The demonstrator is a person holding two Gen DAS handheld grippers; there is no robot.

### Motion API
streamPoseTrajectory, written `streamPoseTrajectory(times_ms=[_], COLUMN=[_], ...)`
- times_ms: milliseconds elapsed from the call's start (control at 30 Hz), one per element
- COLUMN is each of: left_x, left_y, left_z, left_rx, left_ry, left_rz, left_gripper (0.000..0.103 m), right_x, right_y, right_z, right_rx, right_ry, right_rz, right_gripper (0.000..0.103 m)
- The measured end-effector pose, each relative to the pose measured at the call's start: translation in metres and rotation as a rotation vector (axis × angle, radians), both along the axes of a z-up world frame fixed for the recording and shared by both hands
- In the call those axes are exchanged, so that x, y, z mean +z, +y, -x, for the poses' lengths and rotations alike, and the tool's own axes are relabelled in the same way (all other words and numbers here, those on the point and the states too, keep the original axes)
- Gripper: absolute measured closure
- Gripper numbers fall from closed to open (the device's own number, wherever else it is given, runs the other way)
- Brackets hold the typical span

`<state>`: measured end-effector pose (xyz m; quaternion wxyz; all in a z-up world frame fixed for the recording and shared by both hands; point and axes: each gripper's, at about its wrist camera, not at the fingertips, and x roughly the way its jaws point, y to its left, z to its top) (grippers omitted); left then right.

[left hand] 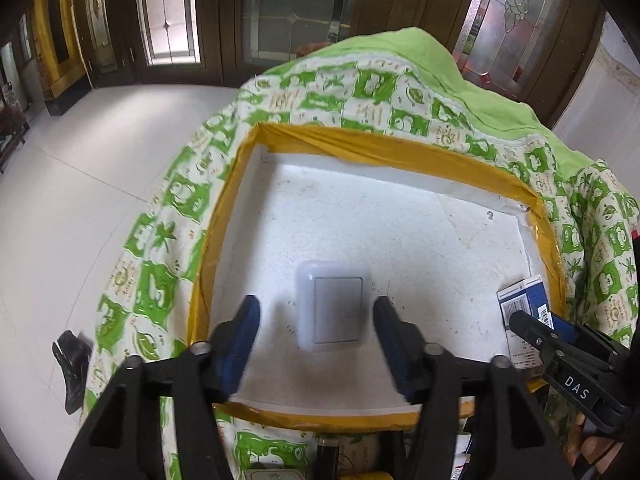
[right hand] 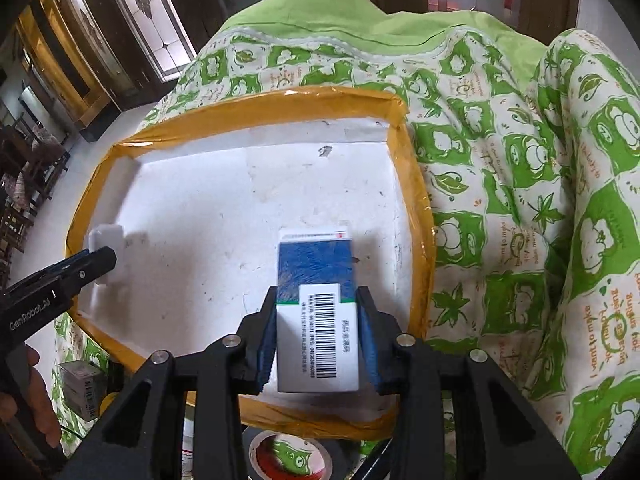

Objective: Organize rigid objects
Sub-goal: 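Open the left tool on the charger in the tray while the right tool releases the box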

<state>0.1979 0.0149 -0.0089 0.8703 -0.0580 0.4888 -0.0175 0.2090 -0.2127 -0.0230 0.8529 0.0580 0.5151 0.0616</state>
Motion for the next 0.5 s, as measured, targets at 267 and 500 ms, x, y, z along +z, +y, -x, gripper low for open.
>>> streamPoseTrajectory(times_ms=[267,500], left_x=[0.015,0.013], left_y=[0.004,0.017], left_z=[0.022,0.078], left_rx=[-0.005,-0.021], left_ry=[-0.019,0.018], left_rz=[0.049,0.076], left_gripper=[0.034,0.034], right_x=[0.016,0.051], right_y=[-0.009,-0.026], right_z=[0.016,0.047], right_rx=[-0.020,-0.070], right_ry=[-0.063,-0.184], right_rz=[-0.027,-0.061], right_gripper=[0.052,0.034])
